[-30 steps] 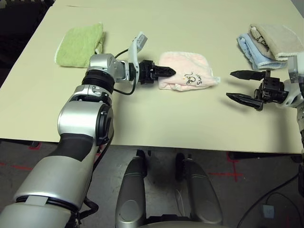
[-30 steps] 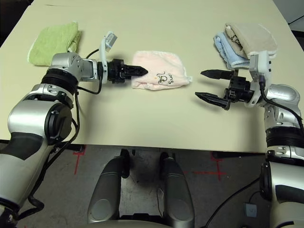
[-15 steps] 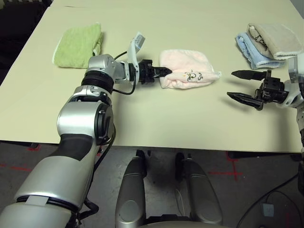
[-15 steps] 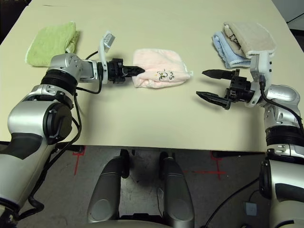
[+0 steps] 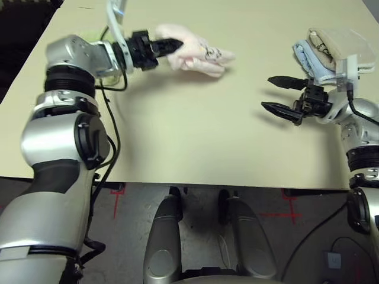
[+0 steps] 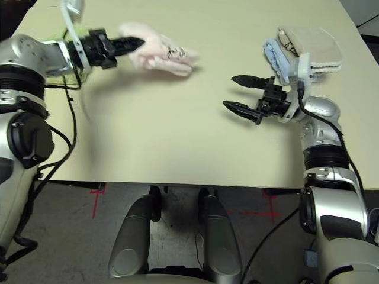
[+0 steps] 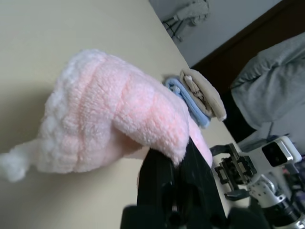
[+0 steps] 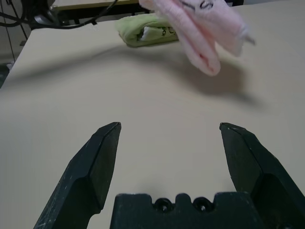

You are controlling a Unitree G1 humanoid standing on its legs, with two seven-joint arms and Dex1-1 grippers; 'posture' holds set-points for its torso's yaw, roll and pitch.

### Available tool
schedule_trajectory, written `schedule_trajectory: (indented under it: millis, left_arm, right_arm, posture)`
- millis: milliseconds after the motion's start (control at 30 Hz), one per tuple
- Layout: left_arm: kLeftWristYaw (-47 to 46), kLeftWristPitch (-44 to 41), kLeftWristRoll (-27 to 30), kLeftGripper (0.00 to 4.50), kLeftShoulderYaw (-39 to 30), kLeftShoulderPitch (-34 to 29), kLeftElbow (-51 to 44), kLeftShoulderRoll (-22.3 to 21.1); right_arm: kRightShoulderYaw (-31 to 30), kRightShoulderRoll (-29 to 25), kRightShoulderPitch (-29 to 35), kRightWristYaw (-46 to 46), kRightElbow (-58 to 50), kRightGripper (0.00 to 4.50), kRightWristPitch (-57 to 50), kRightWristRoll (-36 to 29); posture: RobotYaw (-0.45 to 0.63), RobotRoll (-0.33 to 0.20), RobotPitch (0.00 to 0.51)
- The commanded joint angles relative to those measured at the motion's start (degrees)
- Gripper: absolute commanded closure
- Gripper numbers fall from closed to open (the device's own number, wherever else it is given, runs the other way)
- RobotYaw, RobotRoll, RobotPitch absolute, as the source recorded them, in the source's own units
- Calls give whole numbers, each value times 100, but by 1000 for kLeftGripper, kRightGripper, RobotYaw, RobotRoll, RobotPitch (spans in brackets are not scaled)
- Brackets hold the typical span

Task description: Fold the towel and set it aside.

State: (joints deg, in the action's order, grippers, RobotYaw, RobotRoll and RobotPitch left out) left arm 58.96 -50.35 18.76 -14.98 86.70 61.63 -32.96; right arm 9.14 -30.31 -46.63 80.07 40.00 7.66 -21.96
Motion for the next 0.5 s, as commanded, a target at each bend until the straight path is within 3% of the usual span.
schedule_trajectory:
  millis: [33, 300, 500]
  left_arm:
    - [66, 565, -90, 4484, 68, 171, 10, -176]
    - [-973, 2522, -73, 4484, -464, 400, 676, -645]
    - [-1749, 3425, -165, 4484, -653, 241, 1005, -870]
  right_arm:
    - [-68, 110, 7, -90, -248, 0, -81, -43]
    - [-213, 302, 497, -276, -1247, 0, -604, -200]
    - [-180, 222, 691, -406, -1573, 0, -794, -272]
  posture:
    - [72, 0, 299]
    - [69, 0, 300]
    - [54, 0, 303]
